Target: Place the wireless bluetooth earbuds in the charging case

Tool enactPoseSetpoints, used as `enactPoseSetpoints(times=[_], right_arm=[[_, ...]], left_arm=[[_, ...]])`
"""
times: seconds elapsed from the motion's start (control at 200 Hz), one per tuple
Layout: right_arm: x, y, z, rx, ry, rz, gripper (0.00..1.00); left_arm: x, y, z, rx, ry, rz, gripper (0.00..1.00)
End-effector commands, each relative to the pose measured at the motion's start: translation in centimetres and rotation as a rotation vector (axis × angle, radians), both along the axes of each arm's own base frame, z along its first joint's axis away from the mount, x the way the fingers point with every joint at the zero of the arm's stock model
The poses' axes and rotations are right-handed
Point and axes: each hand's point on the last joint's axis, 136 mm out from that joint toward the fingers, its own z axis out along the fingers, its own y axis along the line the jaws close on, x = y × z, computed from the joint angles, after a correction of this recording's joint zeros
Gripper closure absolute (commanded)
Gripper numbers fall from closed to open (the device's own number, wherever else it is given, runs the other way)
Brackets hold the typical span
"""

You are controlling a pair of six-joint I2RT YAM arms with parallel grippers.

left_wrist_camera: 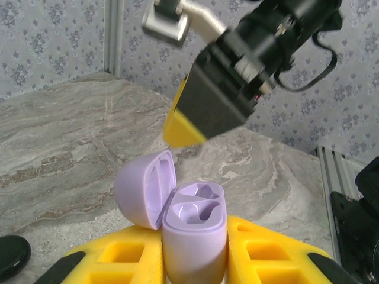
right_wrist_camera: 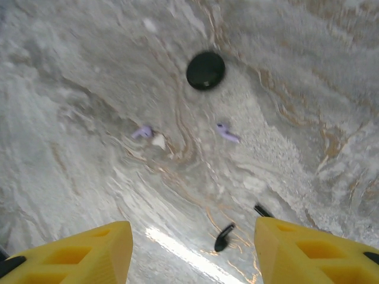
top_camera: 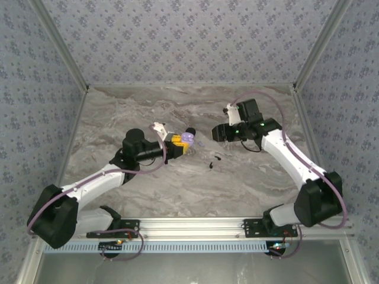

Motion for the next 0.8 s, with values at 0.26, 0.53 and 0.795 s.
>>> enactPoseSetpoints(times=[0.26, 0.53, 0.795], right_arm=[[4.0, 0.9, -6.5, -0.151, 0.108, 0.046, 0.66], [6.5, 2.6, -11.7, -0.19, 0.211, 0.044, 0.79], [7.2, 3.9, -13.7, -0.202, 0.244, 0.059, 0.86]], left_arm=[[-0.4, 0.4, 0.3, -0.045, 0.098, 0.076, 0.75], [-0.5, 0.6, -0.2, -0.029, 0.113, 0.116, 0.74], [-0.7, 1.1, -0.2, -0.013, 0.103, 0.14, 0.74]])
